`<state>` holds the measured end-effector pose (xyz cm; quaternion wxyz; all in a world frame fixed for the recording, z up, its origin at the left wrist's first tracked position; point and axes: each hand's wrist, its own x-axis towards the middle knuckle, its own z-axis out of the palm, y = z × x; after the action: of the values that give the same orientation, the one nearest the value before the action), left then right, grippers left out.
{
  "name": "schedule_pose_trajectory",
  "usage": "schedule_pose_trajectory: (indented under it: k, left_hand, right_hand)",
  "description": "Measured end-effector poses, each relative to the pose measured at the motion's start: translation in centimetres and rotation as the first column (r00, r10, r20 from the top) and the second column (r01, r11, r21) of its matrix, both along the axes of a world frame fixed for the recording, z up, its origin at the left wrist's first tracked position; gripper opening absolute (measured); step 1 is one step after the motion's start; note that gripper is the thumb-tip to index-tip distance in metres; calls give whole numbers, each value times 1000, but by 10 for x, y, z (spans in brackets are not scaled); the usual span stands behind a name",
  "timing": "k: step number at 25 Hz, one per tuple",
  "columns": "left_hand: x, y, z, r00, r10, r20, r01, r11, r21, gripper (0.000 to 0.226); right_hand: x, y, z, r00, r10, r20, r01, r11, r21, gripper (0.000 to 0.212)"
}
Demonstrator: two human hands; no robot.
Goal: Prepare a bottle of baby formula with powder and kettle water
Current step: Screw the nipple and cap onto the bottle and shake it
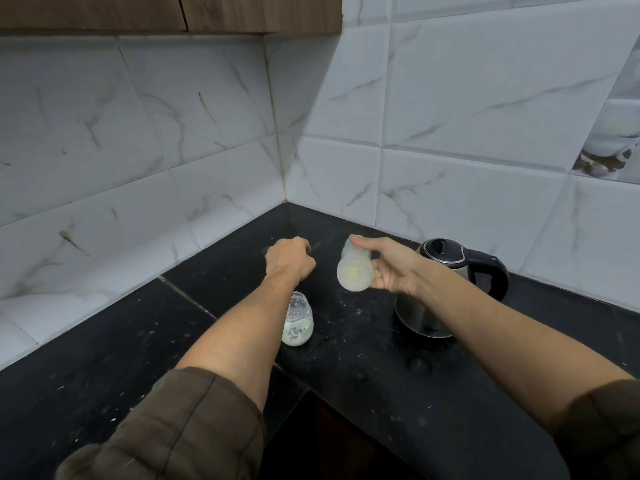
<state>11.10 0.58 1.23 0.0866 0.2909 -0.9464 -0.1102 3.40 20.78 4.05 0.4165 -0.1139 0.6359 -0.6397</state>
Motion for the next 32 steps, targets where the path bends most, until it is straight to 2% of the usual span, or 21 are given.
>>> schedule_pose_trajectory:
  k: [2,4,6,7,9,11,13,17,18,21,23,27,28,30,32]
  left_hand:
    - [0,0,0,1000,2,3,-2,1000,2,42]
    - [1,-2,-2,1000,10,-6,-10,1000,8,42]
    - [2,-3,-2,1000,20,-9,-20,1000,4,41]
    - [2,-4,-2,1000,22,-7,-22,1000,0,41]
    - [0,-3,-3,1000,13,-5,-13,1000,-1,41]
    - [-2,0,-1,1000,6,-2,-6,1000,1,42]
    - [-4,1,1,1000,6,2,-6,1000,3,41]
    - [-3,0,1,1000,12,-4,-12,1000,2,42]
    - [-2,-1,1,1000,13,-3,-13,1000,2,41]
    - [-3,-1,2,1000,11,9,-11,1000,12,38]
    - [-2,-1,4,1000,10,11,-10,1000,9,38]
    - [1,-1,3,1000,16,-3,-16,1000,-16,40]
    - [1,-1,3,1000,14,1,-14,1000,-14,40]
    - [-1,0,2,1000,7,8,-7,1000,-4,40]
    - [-2,4,4,1000,3,16,-3,1000,-7,41]
  right_hand:
    - [0,2,4,997,30,-74,-32,999,-35,36]
    - [-5,3,8,989,-144,-22,136,966,-220,39]
    - [-13,3,12,941,-321,110,336,836,-433,48]
    - [-15,2,12,927,-348,140,369,777,-510,50]
    - [-9,2,12,958,-278,74,268,770,-579,55]
    - [0,2,13,990,-127,-61,66,799,-597,60]
    - [1,3,16,992,-40,-116,-44,770,-637,65]
    - [-9,-2,24,979,-204,-7,145,715,-684,65]
    - [-8,-2,23,982,-191,-5,136,714,-687,62]
    - [-1,1,16,992,35,-118,-101,775,-624,56]
    - [2,3,16,985,89,-151,-165,762,-626,57]
    - [-8,2,24,985,-174,3,127,708,-694,48]
    - [-9,2,24,981,-193,16,149,702,-696,46]
    - [-6,4,24,995,-92,-40,41,738,-674,55]
    - [2,3,22,986,75,-151,-153,773,-616,51]
